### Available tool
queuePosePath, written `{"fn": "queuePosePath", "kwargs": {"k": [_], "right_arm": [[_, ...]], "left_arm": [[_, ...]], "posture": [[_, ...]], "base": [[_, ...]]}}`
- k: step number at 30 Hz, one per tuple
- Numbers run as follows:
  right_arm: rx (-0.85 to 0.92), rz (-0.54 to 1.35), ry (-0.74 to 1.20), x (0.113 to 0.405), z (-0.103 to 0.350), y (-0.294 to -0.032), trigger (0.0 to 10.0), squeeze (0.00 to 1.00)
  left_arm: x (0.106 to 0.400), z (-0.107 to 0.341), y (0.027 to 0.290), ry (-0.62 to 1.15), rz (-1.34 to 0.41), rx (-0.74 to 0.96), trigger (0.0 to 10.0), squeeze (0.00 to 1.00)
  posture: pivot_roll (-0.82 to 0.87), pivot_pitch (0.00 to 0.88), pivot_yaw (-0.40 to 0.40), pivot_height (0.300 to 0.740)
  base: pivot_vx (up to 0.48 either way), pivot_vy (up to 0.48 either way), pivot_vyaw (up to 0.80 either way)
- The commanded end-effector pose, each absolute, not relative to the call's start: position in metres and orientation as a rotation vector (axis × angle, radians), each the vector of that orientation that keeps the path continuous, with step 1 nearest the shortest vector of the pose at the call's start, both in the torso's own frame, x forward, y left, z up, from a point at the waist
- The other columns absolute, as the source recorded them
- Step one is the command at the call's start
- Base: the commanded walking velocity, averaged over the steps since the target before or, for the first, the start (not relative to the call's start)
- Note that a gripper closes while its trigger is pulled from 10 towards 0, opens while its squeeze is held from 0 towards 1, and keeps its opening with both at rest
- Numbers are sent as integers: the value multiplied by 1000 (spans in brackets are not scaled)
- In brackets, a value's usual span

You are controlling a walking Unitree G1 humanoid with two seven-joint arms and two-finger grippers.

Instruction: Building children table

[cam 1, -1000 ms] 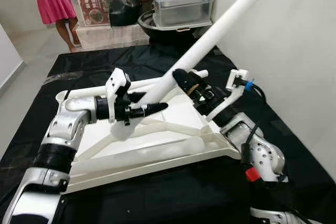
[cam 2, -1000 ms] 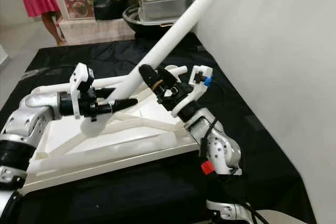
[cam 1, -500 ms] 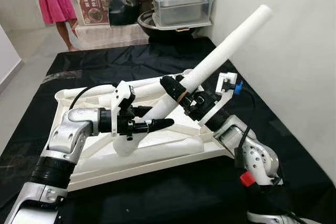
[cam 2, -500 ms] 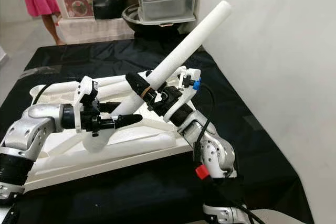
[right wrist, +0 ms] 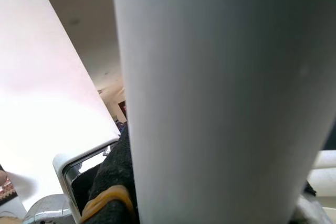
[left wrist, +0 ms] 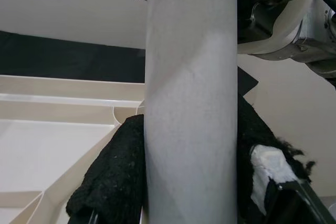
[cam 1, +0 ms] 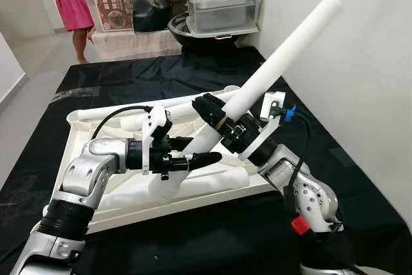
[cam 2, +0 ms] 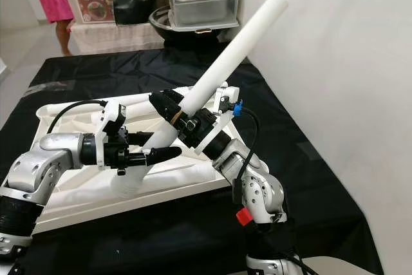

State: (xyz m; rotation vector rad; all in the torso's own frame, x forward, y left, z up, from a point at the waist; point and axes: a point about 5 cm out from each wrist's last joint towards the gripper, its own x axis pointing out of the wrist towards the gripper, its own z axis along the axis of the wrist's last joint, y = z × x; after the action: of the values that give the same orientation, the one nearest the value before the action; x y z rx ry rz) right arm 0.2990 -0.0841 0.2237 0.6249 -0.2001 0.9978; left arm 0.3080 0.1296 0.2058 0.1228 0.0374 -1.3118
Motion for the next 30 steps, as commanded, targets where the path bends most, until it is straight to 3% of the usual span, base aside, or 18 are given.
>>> {"fn": "queuePosePath", "kwargs": {"k": [1,8,9,21,28,29,30], "right_arm": [[634,1035,-212,295,226,-77,0,0],[651,1030,-216,295,226,-78,0,0],[654,1027,-215,296,225,-77,0,0],[695,978,-230,302,229,-82,0,0],[752,756,-316,328,245,-113,0,0],[761,718,-334,332,248,-120,0,0],[761,718,-334,332,248,-120,0,0]], "left_arm": [[303,201,121,59,-1358,122,10000,0],[305,200,121,38,-1318,151,10000,0],[306,200,122,32,-1304,155,10000,1000],[301,219,132,-28,-1329,135,10000,1000],[296,242,154,-137,-1217,147,10000,1000],[297,246,160,-163,-1176,142,10000,0],[297,246,160,-163,-1176,142,10000,0]], "posture": [[-13,0,-23,740],[-12,0,-21,740],[-10,0,-22,740],[12,0,-26,740],[14,0,-33,740],[11,0,-33,740],[11,0,-33,740]], "base": [[0,0,0],[0,0,0],[0,0,0],[0,0,0],[0,0,0],[0,0,0],[0,0,0]]}}
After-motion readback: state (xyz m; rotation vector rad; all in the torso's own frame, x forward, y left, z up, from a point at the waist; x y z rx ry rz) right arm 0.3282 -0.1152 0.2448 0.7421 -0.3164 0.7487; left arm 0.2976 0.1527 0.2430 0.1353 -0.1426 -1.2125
